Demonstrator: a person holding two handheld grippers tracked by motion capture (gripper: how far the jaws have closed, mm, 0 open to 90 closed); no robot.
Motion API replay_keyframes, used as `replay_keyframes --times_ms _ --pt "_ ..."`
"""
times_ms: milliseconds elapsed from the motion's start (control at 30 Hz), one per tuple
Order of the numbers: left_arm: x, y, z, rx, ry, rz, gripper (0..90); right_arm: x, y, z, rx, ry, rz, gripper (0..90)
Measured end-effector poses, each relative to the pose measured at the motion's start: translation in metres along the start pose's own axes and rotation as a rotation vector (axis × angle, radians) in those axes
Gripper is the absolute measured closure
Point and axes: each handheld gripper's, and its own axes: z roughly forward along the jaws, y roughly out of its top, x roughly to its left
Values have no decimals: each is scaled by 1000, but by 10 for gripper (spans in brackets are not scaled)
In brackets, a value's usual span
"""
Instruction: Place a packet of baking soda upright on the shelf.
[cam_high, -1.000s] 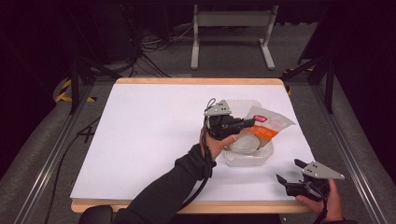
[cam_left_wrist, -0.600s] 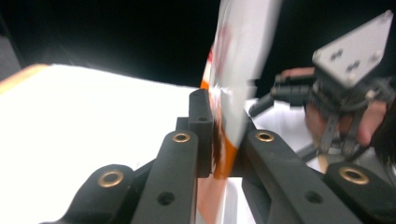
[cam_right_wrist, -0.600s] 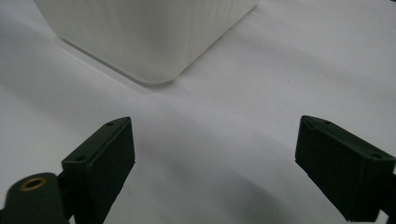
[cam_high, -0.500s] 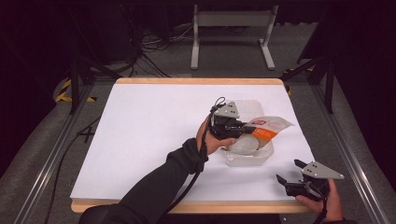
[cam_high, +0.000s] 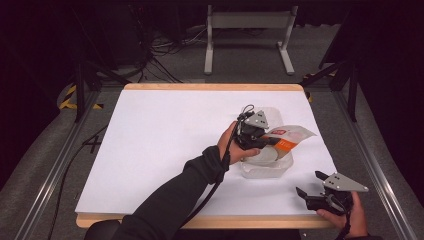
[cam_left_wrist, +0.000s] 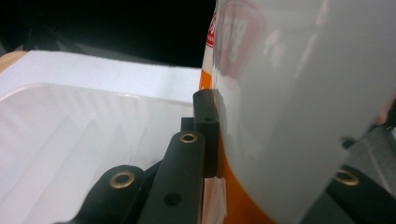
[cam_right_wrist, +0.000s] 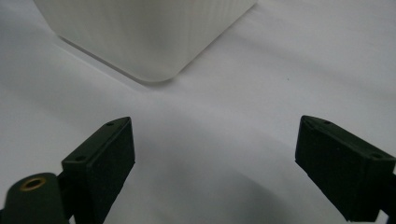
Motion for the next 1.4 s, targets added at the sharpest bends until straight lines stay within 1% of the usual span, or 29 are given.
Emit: replay_keyframes --times_ms 33,67,100,133,167,200,233,267,300,333,367,433,467,500,533,567,600,667,700,733,800,867,1000,1167,1333,1400 --pt "-1 0 0 -55 -5 -8 897 0 0 0 -1 0 -1 128" --pt "-1 0 0 -55 -5 -8 897 0 0 0 -1 -1 0 128" --pt "-1 0 1 -82 -6 -13 897 0 0 0 -1 -1 0 128" --pt "-1 1 1 -104 -22 -13 897 0 0 0 -1 -3 1 128" --pt "-1 1 2 -127 -21 -13 897 0 0 0 -2 -3 2 128" --pt "0 1 2 -146 -21 -15 897 0 0 -1 -3 -3 3 128" --pt "1 1 3 -163 -31 -25 897 0 0 0 -3 -2 3 128" --pt "2 0 3 -186 -25 -37 897 0 0 0 -1 -1 2 128" --pt "3 -1 4 -205 -28 -38 897 0 -1 0 0 -1 2 128" --pt "5 -1 4 -216 -39 -39 897 0 -1 0 -1 1 2 128" --pt "7 -5 4 -239 -42 -50 897 0 -1 0 -2 -1 4 127" --pt "7 -8 4 -246 -46 -57 897 -1 -1 0 -6 -2 9 127" --pt "9 -18 4 -268 -59 -76 897 -1 -1 0 -7 -3 10 127" --pt "9 -22 4 -277 -58 -78 897 -1 -1 0 -6 -3 10 127" --pt "10 -28 3 -295 -72 -88 897 -1 -1 0 -5 -4 9 127" --pt "10 -28 3 -295 -72 -88 897 -1 -1 0 -5 -4 9 127" --pt "10 -33 3 -303 -77 -91 897 -1 -1 0 -3 -5 8 127" --pt "9 -38 3 -304 -76 -94 897 0 -1 0 -2 -7 7 127" --pt "7 -42 3 -279 -65 -74 896 1 -1 1 -1 -9 6 127" --pt "8 -44 2 -273 -64 -73 897 1 -1 1 0 -9 5 127" --pt "10 -50 -1 -266 -56 -90 897 1 -1 1 0 -8 5 127" --pt "10 -51 -2 -263 -56 -91 897 1 -1 1 0 -8 5 127" --pt "8 -54 -3 -234 -44 -73 897 0 -1 1 0 -10 5 127" --pt "10 -57 -4 -224 -38 -80 897 0 -1 0 -1 -9 6 127" --pt "9 -56 -3 -213 -39 -64 896 0 -1 0 -5 -6 6 127" --pt "8 -54 -4 -202 -30 -58 895 0 -1 0 -5 -6 5 127"
